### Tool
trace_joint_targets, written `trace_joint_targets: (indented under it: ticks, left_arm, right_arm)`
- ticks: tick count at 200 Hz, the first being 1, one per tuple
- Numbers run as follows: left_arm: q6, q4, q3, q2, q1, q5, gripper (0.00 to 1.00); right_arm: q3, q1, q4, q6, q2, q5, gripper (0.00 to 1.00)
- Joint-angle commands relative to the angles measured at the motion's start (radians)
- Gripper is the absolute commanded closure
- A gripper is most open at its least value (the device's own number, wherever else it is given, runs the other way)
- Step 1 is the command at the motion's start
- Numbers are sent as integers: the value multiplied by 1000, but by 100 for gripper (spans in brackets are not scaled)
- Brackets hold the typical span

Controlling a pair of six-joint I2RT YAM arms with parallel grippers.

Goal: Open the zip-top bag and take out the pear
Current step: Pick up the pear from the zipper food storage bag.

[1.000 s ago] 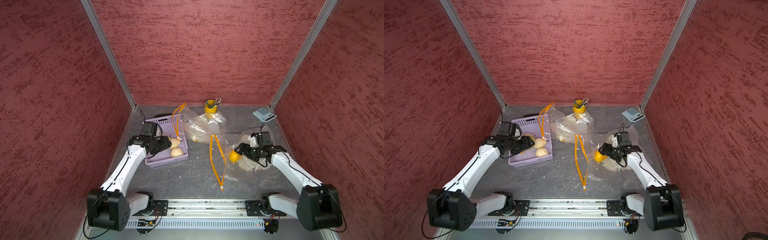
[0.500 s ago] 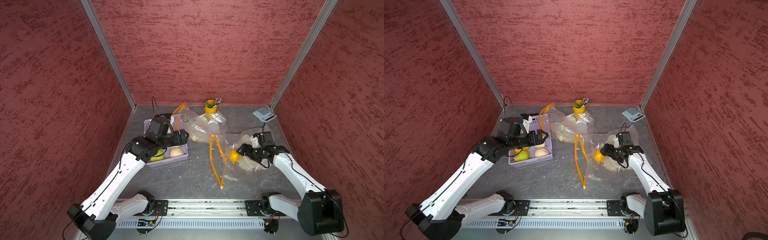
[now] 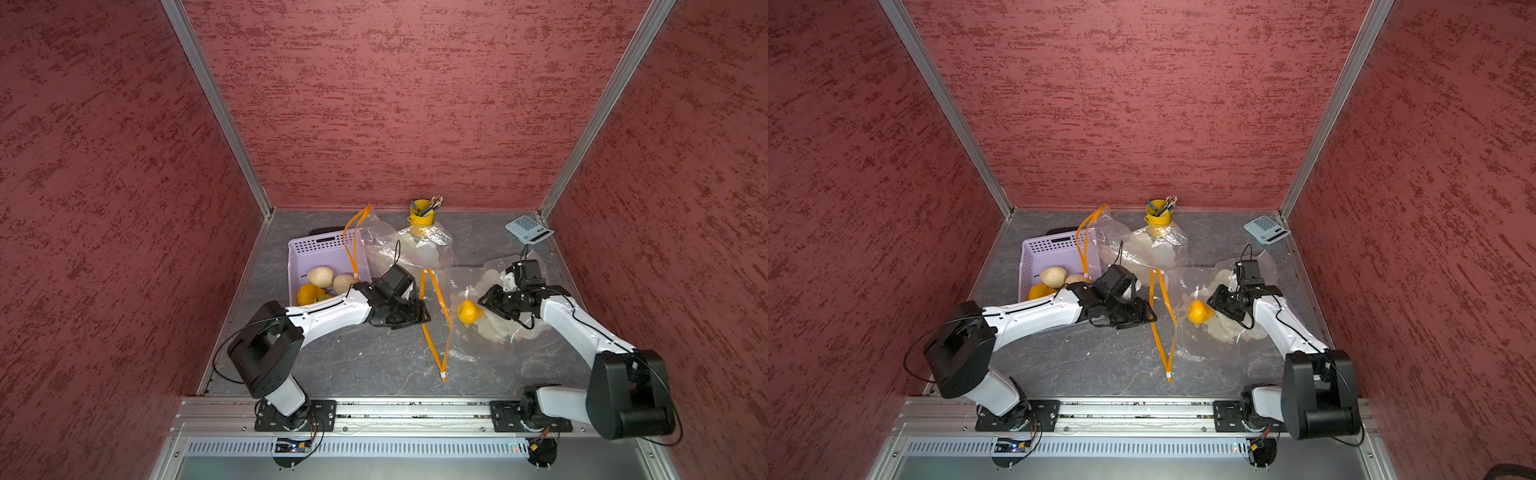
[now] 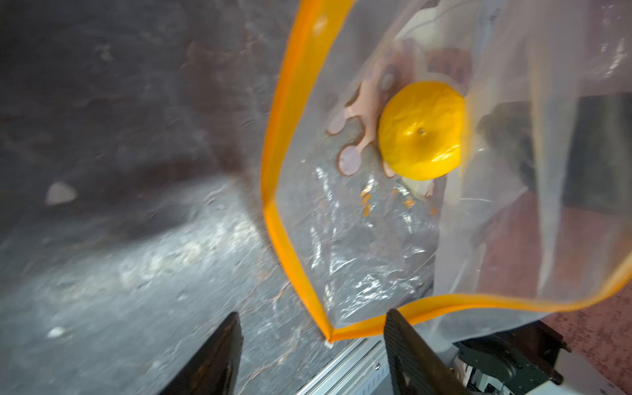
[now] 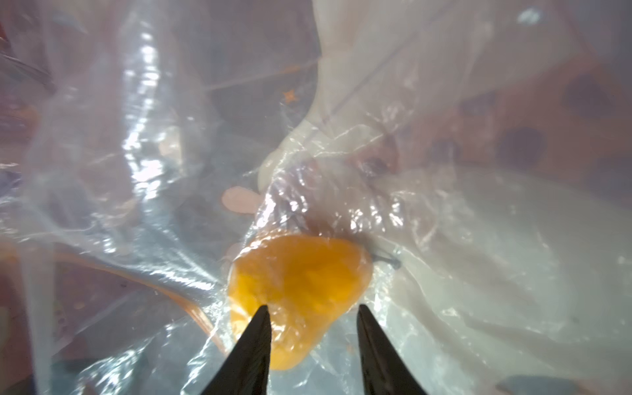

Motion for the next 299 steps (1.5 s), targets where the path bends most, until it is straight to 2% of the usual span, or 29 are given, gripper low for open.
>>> trace_joint_targets:
  ticks: [1,17,44,60,79,134,159,212,270,286,299]
  left_arm:
    - [-19,83,79,66,-17,14,33]
    - [-19,96,123,130,-22,26,31]
    - [-22,107,190,215,-46,31,23]
    - [-31,113,219,263,-52,56,22]
    - [-43,127,205,275,-64,76,23]
    - [-123,224,173,312,-86,99,9]
    - [-156,276,157,317,-89,82,8]
    - [-149,245,180,372,-103,81,10]
    - [-131,256,164,341,-107,-26,11]
    - [-120,243,177,348,-106,-30,16]
    - [-112,232,185,354,-105,-31,24]
  right_arm:
    - [0,-6,68,18,40,27,64]
    - [-12,-11,104,22,88,27,64]
    - [-20,-11,160,26,182,17,70]
    - [-30,-11,202,34,195,-10,71]
    - [-35,-11,206,31,201,-31,71]
    - [-69,-6,242,15,216,-74,81]
    - [-79,12,254,14,209,-100,84]
    - [-61,75,261,31,226,-116,88]
    - [-71,110,274,36,234,-122,91]
    - [-69,111,268,33,234,-126,91]
    - [-67,112,266,30,227,-135,91]
